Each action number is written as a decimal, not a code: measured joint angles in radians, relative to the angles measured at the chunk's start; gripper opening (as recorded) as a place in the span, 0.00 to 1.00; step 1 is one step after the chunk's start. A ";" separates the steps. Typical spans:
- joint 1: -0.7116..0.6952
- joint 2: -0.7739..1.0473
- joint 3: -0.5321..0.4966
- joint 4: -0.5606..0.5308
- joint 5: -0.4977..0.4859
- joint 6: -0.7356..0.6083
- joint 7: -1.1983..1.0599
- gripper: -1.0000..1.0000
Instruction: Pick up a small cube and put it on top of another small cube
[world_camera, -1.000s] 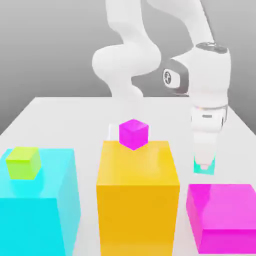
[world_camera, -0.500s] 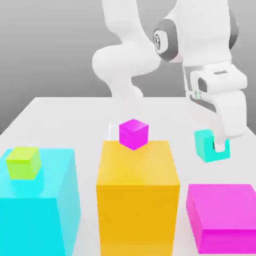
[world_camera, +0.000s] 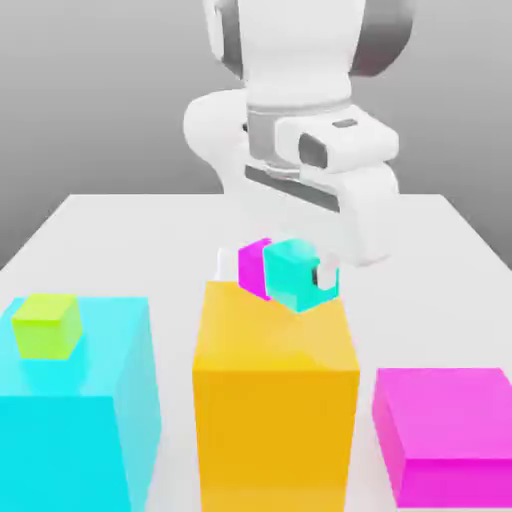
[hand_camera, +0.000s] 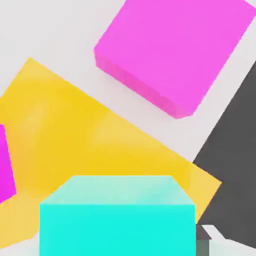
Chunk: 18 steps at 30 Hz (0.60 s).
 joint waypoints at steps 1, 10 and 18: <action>-0.003 -0.003 -0.014 0.009 -0.008 -0.023 -0.043 0.00; -0.095 0.044 -0.152 -0.024 -0.188 -0.313 -0.375 0.00; -0.274 0.183 -0.281 -0.201 -0.349 -0.495 -0.155 0.00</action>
